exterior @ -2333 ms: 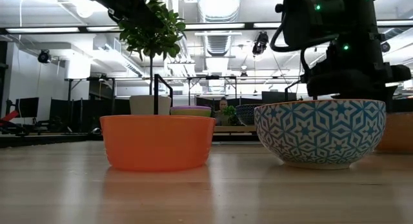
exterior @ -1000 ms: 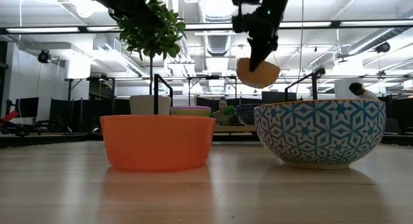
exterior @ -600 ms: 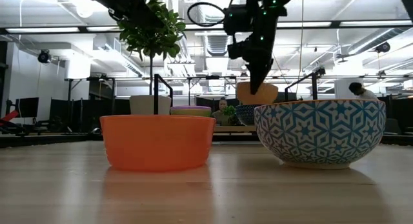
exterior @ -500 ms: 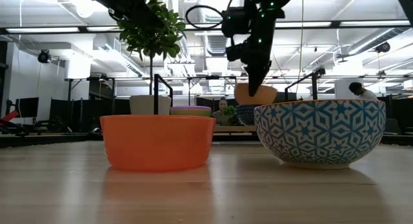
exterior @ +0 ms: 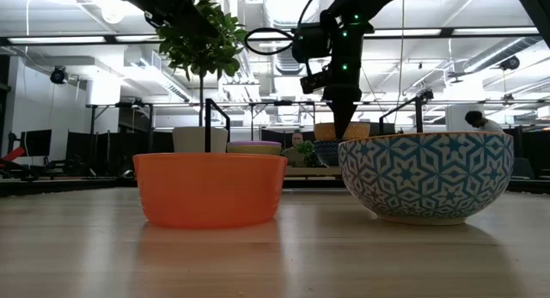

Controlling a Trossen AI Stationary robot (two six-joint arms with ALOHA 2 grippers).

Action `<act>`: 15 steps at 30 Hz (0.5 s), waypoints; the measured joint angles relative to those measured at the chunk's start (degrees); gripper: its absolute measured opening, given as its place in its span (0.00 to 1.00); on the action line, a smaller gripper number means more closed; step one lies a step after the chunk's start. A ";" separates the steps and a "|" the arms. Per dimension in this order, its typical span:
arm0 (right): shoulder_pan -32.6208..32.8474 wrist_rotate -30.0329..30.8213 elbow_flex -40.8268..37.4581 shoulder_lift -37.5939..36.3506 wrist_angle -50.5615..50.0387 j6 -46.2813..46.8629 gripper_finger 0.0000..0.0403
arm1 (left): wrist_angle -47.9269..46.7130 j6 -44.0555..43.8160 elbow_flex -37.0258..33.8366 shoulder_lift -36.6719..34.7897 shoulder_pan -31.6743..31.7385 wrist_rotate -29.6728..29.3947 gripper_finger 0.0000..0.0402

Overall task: Place and stack bowls onto a shelf
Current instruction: Stack the light blue bowl on top of the yellow bowl on the shelf

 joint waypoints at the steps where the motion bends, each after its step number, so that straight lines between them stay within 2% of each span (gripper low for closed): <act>1: 0.00 0.01 0.00 0.03 0.08 0.00 0.05 | 0.00 0.00 0.00 0.00 0.00 0.00 0.00; 6: -0.02 0.44 0.00 0.03 0.89 0.00 0.13 | 0.00 0.15 -0.05 0.00 0.00 0.00 0.00; 9: 0.01 2.88 0.00 0.03 1.53 -0.01 0.18 | 0.00 0.17 -0.11 0.00 0.00 0.00 0.00; 15: 0.00 3.50 0.00 -0.66 1.05 0.00 0.20 | 0.02 0.17 -0.12 0.00 0.00 0.00 0.00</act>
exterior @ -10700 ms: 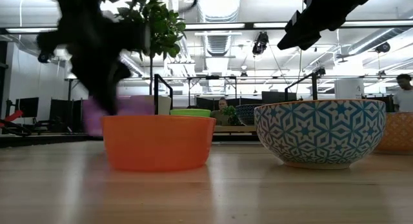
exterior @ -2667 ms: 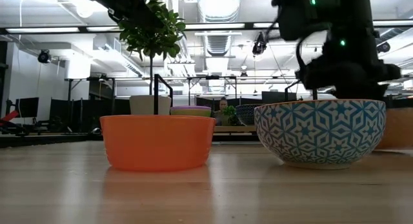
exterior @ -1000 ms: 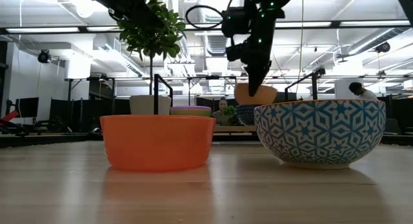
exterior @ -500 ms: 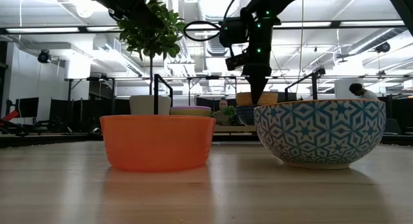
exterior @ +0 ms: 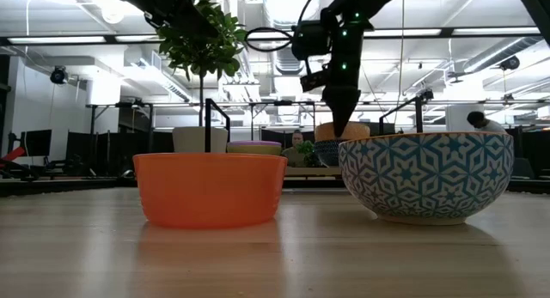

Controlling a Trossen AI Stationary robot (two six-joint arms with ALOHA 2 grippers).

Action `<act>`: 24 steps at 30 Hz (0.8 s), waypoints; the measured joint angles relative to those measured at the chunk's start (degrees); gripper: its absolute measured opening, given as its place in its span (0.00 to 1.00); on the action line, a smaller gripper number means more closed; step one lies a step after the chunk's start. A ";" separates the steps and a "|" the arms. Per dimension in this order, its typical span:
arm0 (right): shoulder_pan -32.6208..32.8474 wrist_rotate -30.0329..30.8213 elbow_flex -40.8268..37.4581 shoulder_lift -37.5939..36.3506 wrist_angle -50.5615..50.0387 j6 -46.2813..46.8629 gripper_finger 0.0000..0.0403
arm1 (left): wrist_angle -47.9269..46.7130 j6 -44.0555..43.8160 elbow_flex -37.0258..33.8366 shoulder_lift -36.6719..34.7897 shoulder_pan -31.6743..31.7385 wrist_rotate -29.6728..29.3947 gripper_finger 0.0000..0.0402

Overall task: Place and stack bowls onto a shelf
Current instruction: Stack the light blue bowl on top of the yellow bowl on the shelf

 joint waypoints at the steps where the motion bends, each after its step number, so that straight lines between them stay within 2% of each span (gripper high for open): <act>1: 0.02 0.00 0.00 -0.48 0.02 0.00 0.21 | 0.00 0.00 -0.01 0.00 0.00 0.00 0.00; 11: 0.00 -1.23 0.00 -5.05 1.65 0.96 0.19 | 0.00 0.00 -0.03 0.00 0.00 0.00 0.00; 14: -0.05 -3.25 0.00 -5.23 1.87 1.61 0.19 | 0.00 0.00 -0.03 0.00 0.00 0.00 0.00; 24: -0.61 -3.49 -0.13 -3.27 1.67 4.10 0.35 | 0.00 0.02 -0.03 0.00 0.00 0.00 0.00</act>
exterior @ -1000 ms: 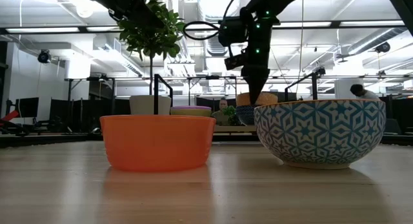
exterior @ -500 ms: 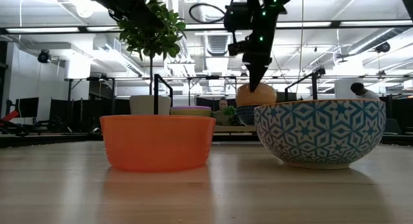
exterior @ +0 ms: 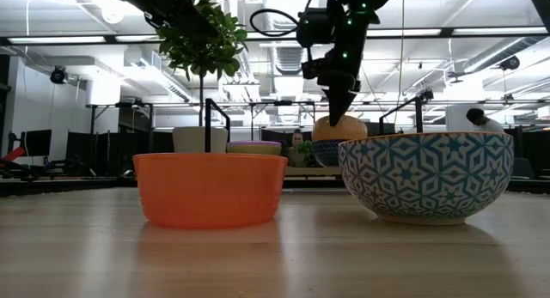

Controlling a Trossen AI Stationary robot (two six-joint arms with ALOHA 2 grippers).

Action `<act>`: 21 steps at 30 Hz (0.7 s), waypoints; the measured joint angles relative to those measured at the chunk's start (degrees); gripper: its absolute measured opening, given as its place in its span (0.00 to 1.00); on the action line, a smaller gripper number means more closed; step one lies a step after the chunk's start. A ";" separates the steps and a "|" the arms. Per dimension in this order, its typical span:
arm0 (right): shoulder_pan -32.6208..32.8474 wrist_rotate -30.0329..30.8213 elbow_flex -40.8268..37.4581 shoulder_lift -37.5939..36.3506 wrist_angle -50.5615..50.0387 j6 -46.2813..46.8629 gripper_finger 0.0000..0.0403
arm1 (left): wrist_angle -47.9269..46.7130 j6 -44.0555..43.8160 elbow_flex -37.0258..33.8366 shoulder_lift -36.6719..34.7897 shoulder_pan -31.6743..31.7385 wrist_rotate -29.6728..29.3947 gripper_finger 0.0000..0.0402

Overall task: Place and stack bowls onto a shelf
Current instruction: Stack the light blue bowl on top of the yellow bowl on the shelf

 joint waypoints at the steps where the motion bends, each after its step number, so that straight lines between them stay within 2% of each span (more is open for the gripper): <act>1: 0.00 0.01 0.00 0.00 -0.03 -0.04 0.36 | -0.01 -0.01 0.00 0.00 0.00 0.00 0.00; 9: 0.00 -1.29 0.02 -3.14 1.63 0.49 0.37 | 0.00 0.00 0.00 0.00 0.00 0.00 0.00; 13: -0.59 -7.46 -0.70 -4.61 6.78 1.47 0.34 | 0.00 0.02 0.00 0.00 0.00 0.00 0.00; 16: -1.49 -9.64 -2.68 -5.48 12.82 2.52 0.27 | -0.02 0.02 0.00 0.00 0.00 0.00 0.00; 21: -3.40 -9.32 -8.52 -6.22 21.65 4.24 0.05 | 0.00 0.03 -0.08 0.00 0.00 0.02 0.00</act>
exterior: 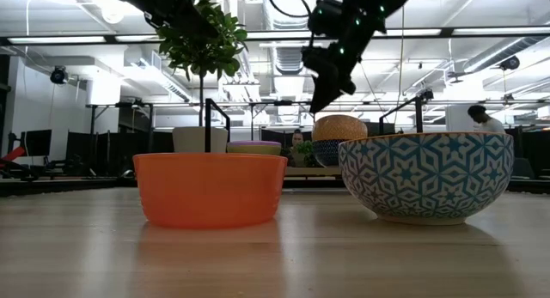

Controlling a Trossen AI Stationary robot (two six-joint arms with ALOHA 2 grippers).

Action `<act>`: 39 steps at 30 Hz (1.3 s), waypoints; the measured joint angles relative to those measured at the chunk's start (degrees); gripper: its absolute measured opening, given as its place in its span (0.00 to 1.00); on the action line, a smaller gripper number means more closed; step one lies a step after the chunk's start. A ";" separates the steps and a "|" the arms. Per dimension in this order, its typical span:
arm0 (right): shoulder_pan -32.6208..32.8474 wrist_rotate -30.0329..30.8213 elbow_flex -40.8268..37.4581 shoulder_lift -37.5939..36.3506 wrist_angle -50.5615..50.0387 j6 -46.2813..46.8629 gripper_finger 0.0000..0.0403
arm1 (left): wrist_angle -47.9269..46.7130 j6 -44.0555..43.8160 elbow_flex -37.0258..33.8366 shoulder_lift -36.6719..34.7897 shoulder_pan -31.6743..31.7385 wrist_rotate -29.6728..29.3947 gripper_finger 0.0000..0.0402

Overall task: Place and stack bowls onto a shelf
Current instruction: Stack the light blue bowl on top of the yellow bowl on the shelf

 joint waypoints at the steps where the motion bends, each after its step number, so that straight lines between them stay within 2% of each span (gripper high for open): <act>1: -0.12 0.00 -1.44 -0.17 1.57 0.28 0.04 | -0.06 0.12 -0.05 0.00 0.00 -0.01 0.00; 9: -0.19 -0.25 -9.43 -0.88 9.96 2.41 0.02 | 0.00 0.23 -0.05 0.00 0.00 -0.02 0.00; 16: -0.17 0.09 -10.46 -1.40 12.87 3.53 0.02 | -0.03 0.23 -0.05 0.00 0.00 0.00 0.00; 21: 0.92 0.90 -12.73 -5.54 13.74 4.05 0.02 | -0.15 0.23 -0.05 0.00 0.00 0.00 0.00; 28: 2.63 3.14 -30.12 -18.22 33.08 10.13 0.02 | -0.43 0.86 -0.25 0.00 0.00 0.00 0.00; 32: 2.72 3.34 -39.07 -22.56 40.59 13.19 0.02 | 0.05 0.90 -0.25 0.00 0.00 0.00 0.00; 39: 2.83 3.71 -43.64 -23.02 43.65 15.37 0.02 | 1.21 0.97 -0.25 0.00 0.00 0.00 0.00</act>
